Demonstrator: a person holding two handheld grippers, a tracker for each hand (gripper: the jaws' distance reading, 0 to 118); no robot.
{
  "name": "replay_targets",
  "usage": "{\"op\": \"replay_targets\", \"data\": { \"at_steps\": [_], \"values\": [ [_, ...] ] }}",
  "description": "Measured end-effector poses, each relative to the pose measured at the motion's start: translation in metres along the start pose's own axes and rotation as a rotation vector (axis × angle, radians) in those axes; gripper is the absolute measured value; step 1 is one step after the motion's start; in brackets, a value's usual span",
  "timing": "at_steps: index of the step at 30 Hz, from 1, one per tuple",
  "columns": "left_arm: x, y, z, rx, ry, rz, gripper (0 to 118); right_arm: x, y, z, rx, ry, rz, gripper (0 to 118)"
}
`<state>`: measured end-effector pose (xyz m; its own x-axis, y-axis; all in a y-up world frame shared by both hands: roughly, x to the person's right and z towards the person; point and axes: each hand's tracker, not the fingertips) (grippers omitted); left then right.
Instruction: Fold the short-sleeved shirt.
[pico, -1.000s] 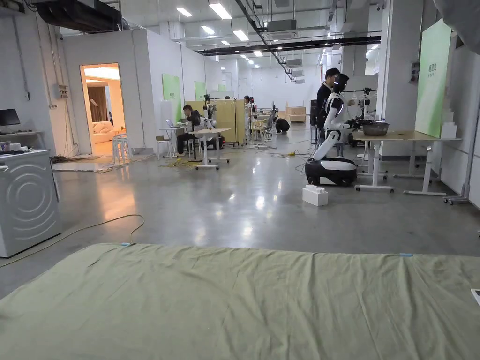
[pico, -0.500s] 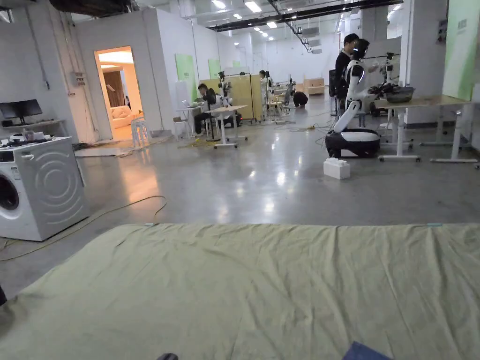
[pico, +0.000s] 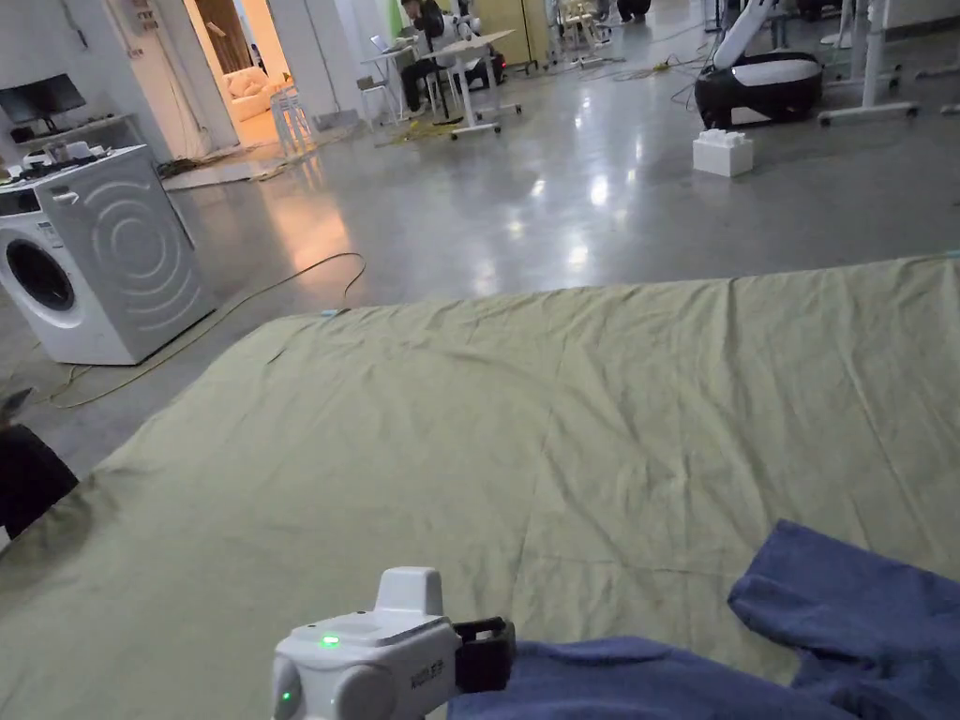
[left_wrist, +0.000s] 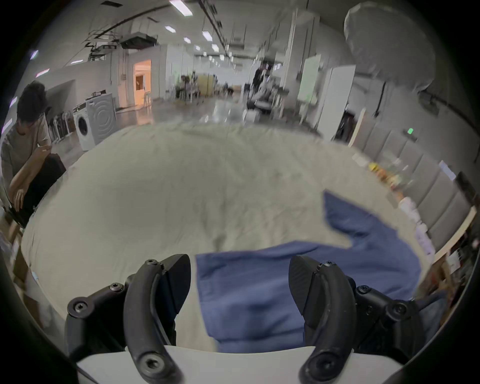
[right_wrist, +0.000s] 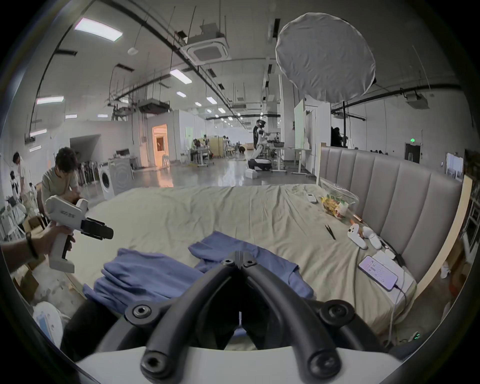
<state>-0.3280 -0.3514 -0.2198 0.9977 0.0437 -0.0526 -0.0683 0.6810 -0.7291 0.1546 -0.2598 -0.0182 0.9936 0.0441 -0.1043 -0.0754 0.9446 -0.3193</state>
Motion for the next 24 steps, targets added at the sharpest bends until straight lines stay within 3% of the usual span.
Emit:
{"op": "replay_targets", "data": {
  "at_steps": [5, 10, 11, 13, 15, 21, 23, 24],
  "values": [
    [-0.011, -0.006, -0.056, -0.09, -0.018, 0.13, 78, -0.009, -0.011, -0.013, -0.056, -0.028, 0.037, 0],
    [-0.01, -0.002, -0.089, -0.183, -0.021, 0.145, 64, -0.022, -0.026, -0.023, -0.137, 0.013, 0.066, 0],
    [-0.006, -0.005, -0.092, -0.197, -0.015, 0.101, 53, -0.024, -0.03, -0.024, -0.143, 0.013, 0.078, 0],
    [0.0, -0.006, -0.094, -0.188, 0.039, 0.026, 17, -0.028, -0.032, -0.026, -0.153, 0.018, 0.091, 0],
    [0.005, -0.003, -0.095, -0.202, 0.003, 0.124, 8, -0.029, -0.035, -0.029, -0.162, 0.031, 0.086, 0],
    [0.009, -0.003, -0.125, -0.269, 0.045, 0.011, 7, -0.003, -0.017, -0.068, -0.168, 0.087, 0.054, 0],
    [0.009, 0.004, -0.127, -0.301, 0.038, 0.012, 7, 0.017, 0.008, -0.1, -0.11, 0.101, 0.106, 0],
    [0.013, 0.005, -0.124, -0.319, 0.034, -0.005, 7, 0.028, 0.025, -0.124, -0.094, 0.125, 0.174, 2]
  ]
}}
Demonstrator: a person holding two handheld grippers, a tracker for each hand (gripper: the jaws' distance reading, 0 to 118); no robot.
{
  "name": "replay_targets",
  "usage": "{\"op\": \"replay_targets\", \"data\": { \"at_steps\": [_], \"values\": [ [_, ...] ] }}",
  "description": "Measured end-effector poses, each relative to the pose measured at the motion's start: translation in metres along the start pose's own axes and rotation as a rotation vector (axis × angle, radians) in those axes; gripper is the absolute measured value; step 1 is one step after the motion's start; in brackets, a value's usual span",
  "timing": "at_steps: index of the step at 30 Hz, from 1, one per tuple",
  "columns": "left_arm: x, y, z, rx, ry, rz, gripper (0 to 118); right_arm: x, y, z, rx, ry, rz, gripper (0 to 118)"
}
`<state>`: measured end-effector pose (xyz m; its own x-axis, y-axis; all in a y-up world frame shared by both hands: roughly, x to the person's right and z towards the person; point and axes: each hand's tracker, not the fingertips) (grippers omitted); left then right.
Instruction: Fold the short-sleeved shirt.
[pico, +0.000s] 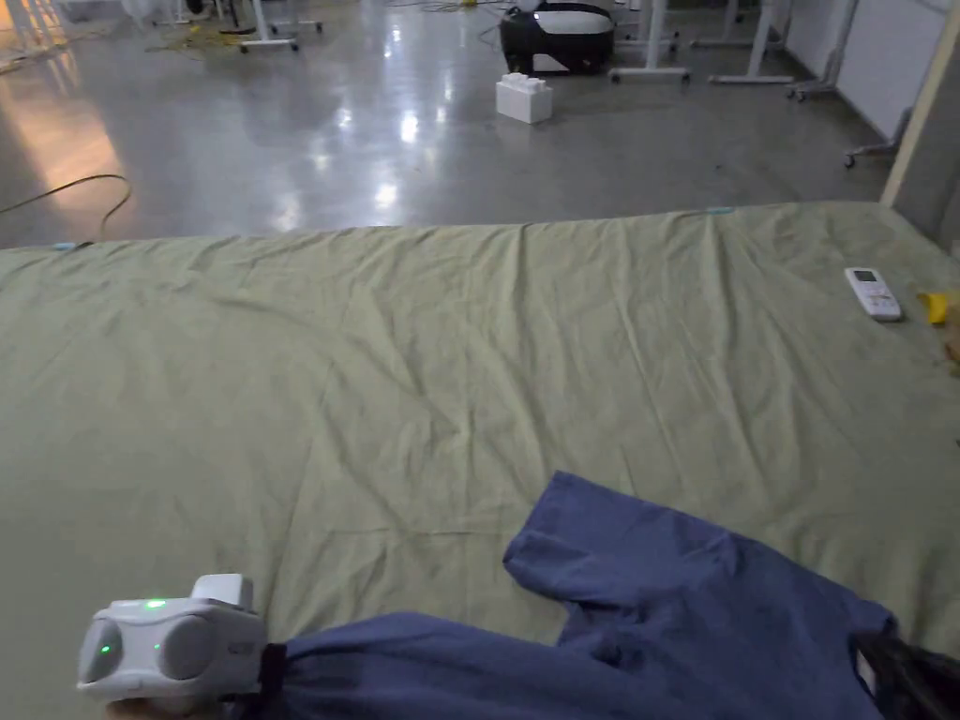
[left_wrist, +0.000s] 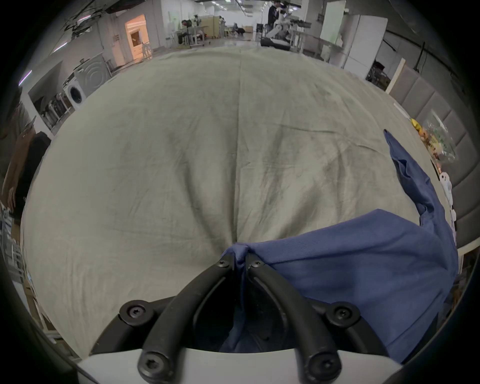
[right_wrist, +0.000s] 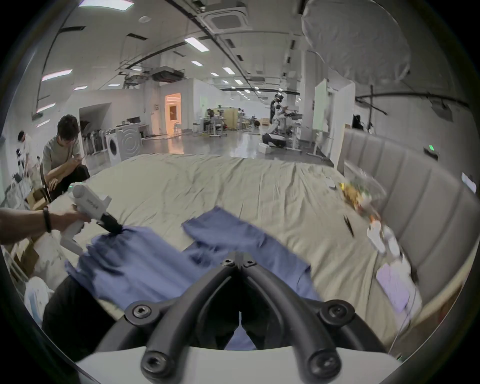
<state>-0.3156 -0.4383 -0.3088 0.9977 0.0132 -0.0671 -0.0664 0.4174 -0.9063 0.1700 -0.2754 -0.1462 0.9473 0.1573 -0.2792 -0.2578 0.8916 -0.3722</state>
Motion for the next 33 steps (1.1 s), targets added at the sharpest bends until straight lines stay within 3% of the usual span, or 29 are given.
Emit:
{"op": "replay_targets", "data": {
  "at_steps": [1, 3, 4, 8, 13, 15, 18, 20, 21, 24, 26, 28, 33],
  "values": [
    [0.001, 0.001, 0.0, -0.011, -0.003, -0.012, 7, 0.017, 0.012, -0.028, -0.091, 0.015, 0.015, 18],
    [0.002, 0.005, -0.001, -0.03, -0.002, -0.003, 7, 0.048, 0.025, -0.084, -0.253, 0.105, 0.083, 76],
    [-0.009, 0.015, -0.011, -0.039, 0.0, -0.002, 7, 0.06, 0.024, -0.114, -0.377, 0.12, 0.079, 98],
    [-0.003, 0.012, -0.011, -0.029, 0.016, -0.039, 7, 0.091, 0.007, -0.208, -0.472, 0.123, 0.109, 89],
    [0.003, 0.02, -0.017, -0.062, 0.035, -0.098, 7, 0.108, -0.016, -0.285, -0.58, 0.192, -0.044, 89],
    [0.0, 0.023, -0.02, -0.072, 0.024, -0.089, 8, 0.106, -0.027, -0.299, -0.664, 0.156, -0.06, 88],
    [0.004, 0.021, -0.018, -0.091, 0.009, -0.086, 7, 0.097, -0.048, -0.309, -0.741, 0.129, 0.03, 81],
    [0.001, 0.018, -0.014, -0.092, 0.011, -0.096, 7, 0.089, -0.044, -0.301, -0.671, 0.118, 0.045, 77],
    [0.002, 0.017, -0.014, -0.098, 0.015, -0.099, 7, 0.089, -0.042, -0.297, -0.673, 0.13, 0.03, 68],
    [0.008, 0.009, -0.005, -0.072, 0.034, -0.113, 7, 0.085, -0.038, -0.292, -0.663, 0.163, 0.02, 7],
    [0.006, -0.002, 0.001, -0.027, 0.038, -0.123, 7, 0.081, -0.033, -0.284, -0.64, 0.149, 0.003, 1],
    [-0.01, -0.007, 0.017, 0.065, 0.006, -0.078, 7, 0.083, -0.02, -0.26, -0.576, 0.129, -0.099, 1],
    [-0.034, -0.012, 0.136, 0.36, -0.146, 0.03, 6, 0.09, 0.046, -0.155, -0.346, 0.086, -0.038, 2]
  ]
}}
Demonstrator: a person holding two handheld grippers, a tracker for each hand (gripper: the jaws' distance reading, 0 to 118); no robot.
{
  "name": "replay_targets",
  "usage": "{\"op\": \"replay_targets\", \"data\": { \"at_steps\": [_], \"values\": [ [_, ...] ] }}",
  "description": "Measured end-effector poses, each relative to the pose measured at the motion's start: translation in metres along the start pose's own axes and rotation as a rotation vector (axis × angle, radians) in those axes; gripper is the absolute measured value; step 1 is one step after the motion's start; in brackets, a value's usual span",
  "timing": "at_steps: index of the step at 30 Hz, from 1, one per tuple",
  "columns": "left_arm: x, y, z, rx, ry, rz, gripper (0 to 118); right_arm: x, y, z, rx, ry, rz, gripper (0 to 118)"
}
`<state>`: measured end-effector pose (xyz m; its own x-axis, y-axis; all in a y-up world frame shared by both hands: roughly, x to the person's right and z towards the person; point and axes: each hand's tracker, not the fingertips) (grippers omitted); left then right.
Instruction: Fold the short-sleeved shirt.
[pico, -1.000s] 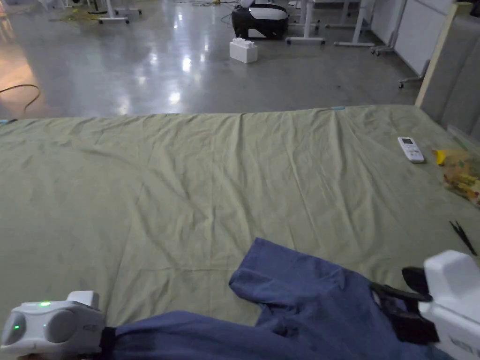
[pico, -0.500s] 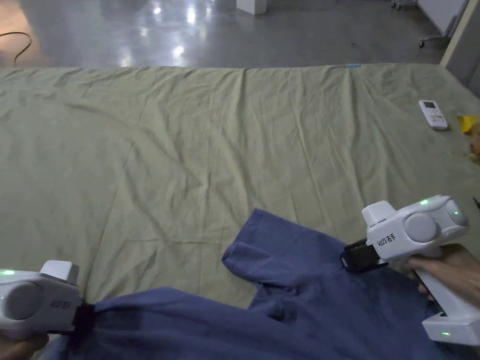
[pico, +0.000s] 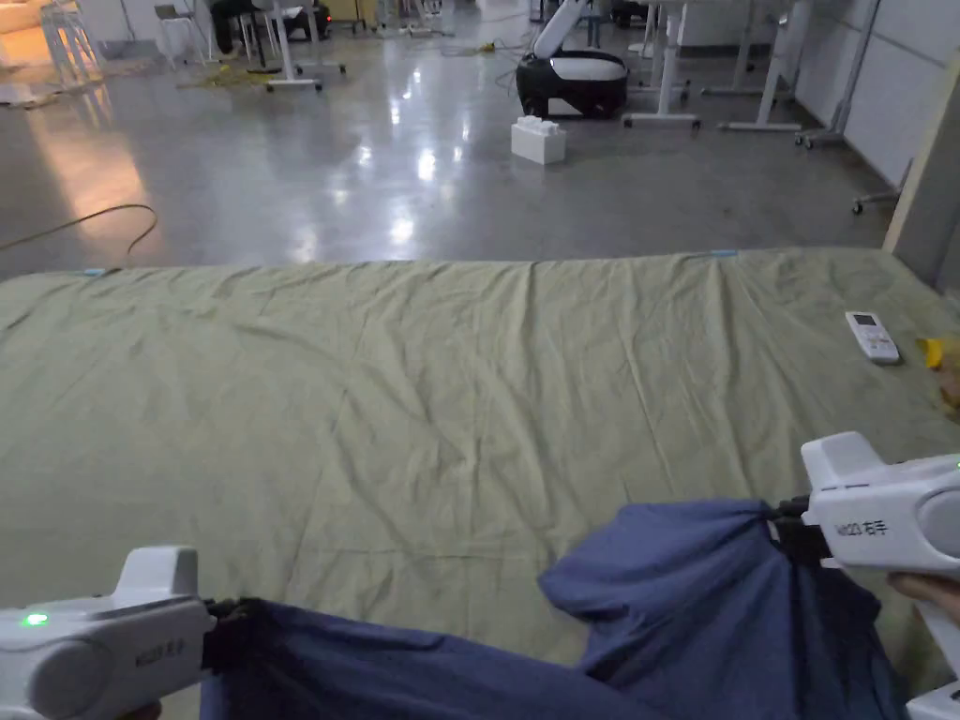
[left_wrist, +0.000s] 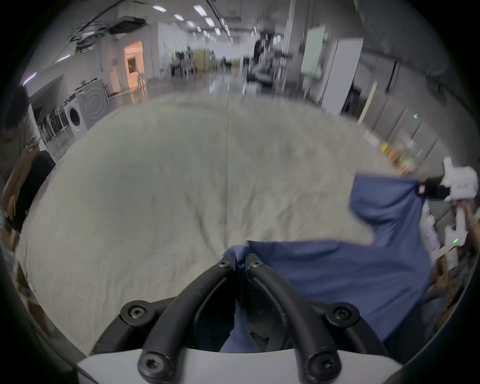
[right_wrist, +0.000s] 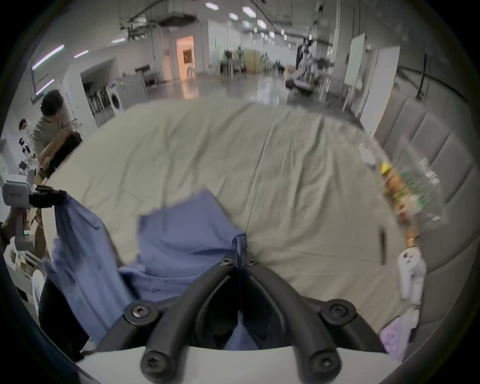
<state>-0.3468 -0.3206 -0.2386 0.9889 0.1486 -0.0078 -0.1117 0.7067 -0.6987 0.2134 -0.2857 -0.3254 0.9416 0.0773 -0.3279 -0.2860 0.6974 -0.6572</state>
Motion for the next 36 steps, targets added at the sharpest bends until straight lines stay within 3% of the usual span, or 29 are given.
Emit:
{"op": "replay_targets", "data": {
  "at_steps": [10, 14, 19, 25, 26, 29, 30, 36],
  "values": [
    [0.02, 0.109, 0.221, 0.468, -0.056, -0.001, 6, 0.028, 0.065, 0.23, 0.486, -0.244, -0.096, 2],
    [0.028, 0.156, 0.28, 0.59, -0.049, -0.026, 6, 0.025, 0.104, 0.297, 0.639, -0.282, -0.139, 1],
    [0.049, 0.206, 0.344, 0.715, 0.044, -0.089, 6, 0.018, 0.158, 0.377, 0.766, -0.386, -0.076, 2],
    [0.054, 0.247, 0.371, 0.818, 0.067, -0.068, 6, 0.021, 0.203, 0.414, 0.85, -0.448, -0.095, 2],
    [0.056, 0.252, 0.372, 0.817, 0.075, -0.068, 6, 0.005, 0.212, 0.409, 0.858, -0.399, -0.076, 2],
    [0.064, 0.259, 0.369, 0.825, 0.086, -0.077, 6, 0.002, 0.221, 0.406, 0.866, -0.424, -0.082, 2],
    [0.065, 0.262, 0.366, 0.825, 0.087, -0.078, 6, 0.002, 0.226, 0.403, 0.878, -0.379, -0.07, 2],
    [0.067, 0.272, 0.34, 0.801, 0.118, -0.092, 6, 0.005, 0.224, 0.394, 0.877, -0.377, -0.096, 1]
  ]
}}
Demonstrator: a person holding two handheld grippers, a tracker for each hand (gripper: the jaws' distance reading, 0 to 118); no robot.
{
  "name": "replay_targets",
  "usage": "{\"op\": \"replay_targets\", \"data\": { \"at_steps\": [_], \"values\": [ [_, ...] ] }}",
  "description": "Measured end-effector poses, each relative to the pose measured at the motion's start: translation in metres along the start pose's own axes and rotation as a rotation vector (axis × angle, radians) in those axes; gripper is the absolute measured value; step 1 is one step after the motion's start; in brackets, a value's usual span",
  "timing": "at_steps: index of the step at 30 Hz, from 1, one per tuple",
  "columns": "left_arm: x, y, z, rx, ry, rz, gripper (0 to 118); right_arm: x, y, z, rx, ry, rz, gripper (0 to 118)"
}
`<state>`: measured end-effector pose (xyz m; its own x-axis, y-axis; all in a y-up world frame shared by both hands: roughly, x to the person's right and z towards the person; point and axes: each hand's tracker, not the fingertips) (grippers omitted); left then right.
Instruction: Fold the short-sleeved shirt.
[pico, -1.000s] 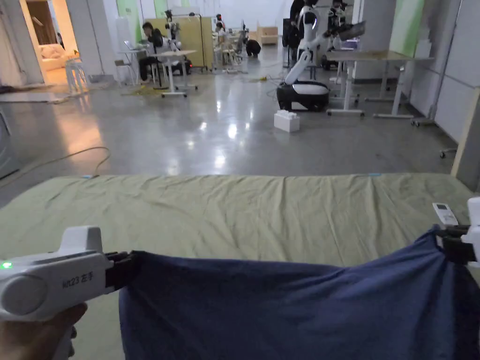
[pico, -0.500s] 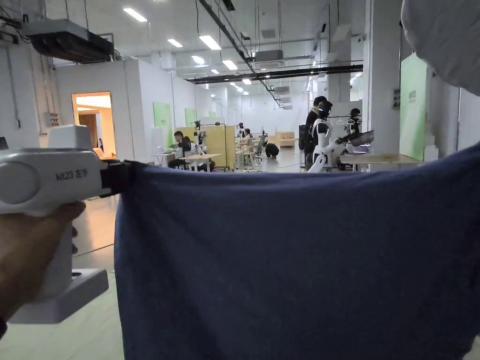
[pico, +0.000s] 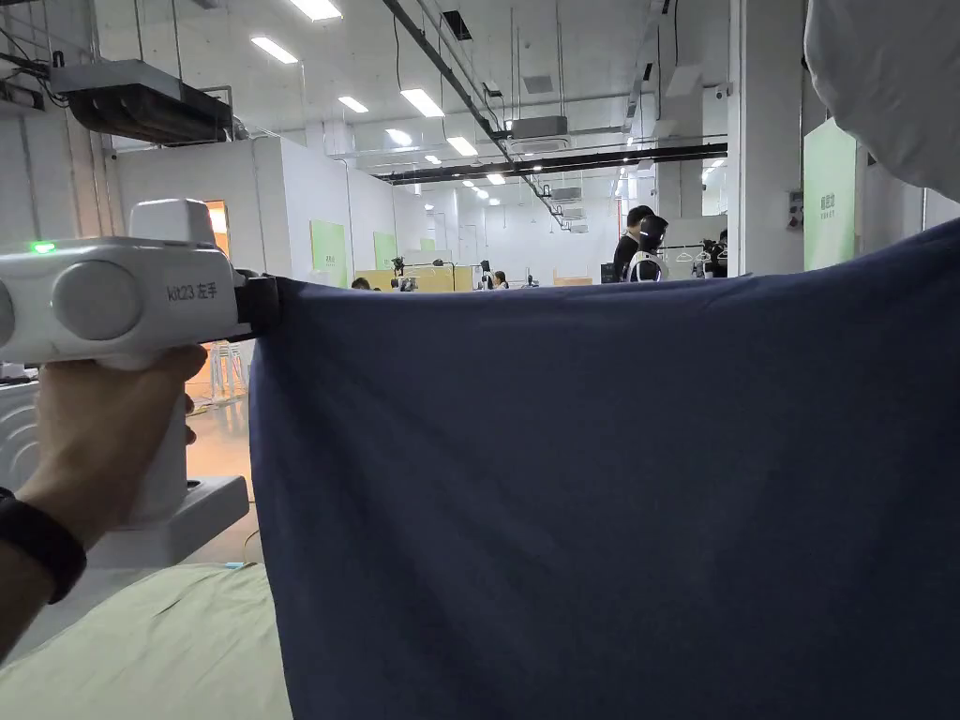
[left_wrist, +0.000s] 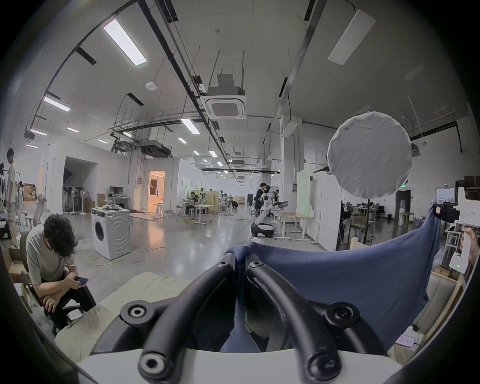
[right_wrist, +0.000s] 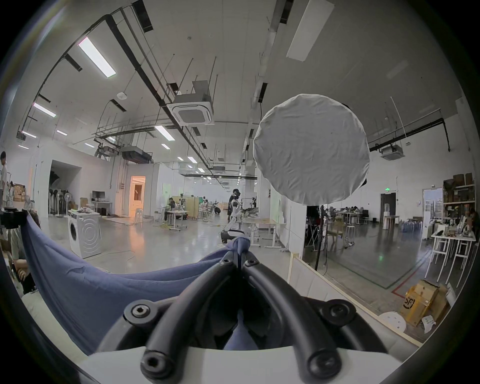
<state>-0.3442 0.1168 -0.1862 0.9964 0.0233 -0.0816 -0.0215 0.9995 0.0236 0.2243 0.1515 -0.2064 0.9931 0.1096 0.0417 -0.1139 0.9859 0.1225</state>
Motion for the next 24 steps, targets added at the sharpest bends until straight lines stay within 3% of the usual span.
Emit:
{"op": "replay_targets", "data": {
  "at_steps": [5, 10, 13, 21, 24],
  "values": [
    [-0.007, -0.011, -0.028, -0.013, -0.003, 0.009, 6, -0.006, -0.018, -0.04, -0.032, 0.065, -0.045, 2],
    [-0.013, -0.019, -0.053, -0.039, -0.006, 0.036, 6, -0.008, -0.03, -0.055, -0.041, 0.032, -0.029, 2],
    [-0.003, -0.026, -0.063, -0.068, 0.02, -0.073, 6, -0.014, -0.037, -0.072, -0.041, 0.02, -0.016, 1],
    [0.0, -0.046, -0.114, -0.062, 0.077, -0.095, 6, -0.033, -0.05, -0.12, -0.051, -0.011, -0.017, 1],
    [0.007, -0.054, -0.13, -0.053, 0.1, -0.116, 6, -0.041, -0.058, -0.145, -0.061, -0.02, 0.034, 1]
  ]
}}
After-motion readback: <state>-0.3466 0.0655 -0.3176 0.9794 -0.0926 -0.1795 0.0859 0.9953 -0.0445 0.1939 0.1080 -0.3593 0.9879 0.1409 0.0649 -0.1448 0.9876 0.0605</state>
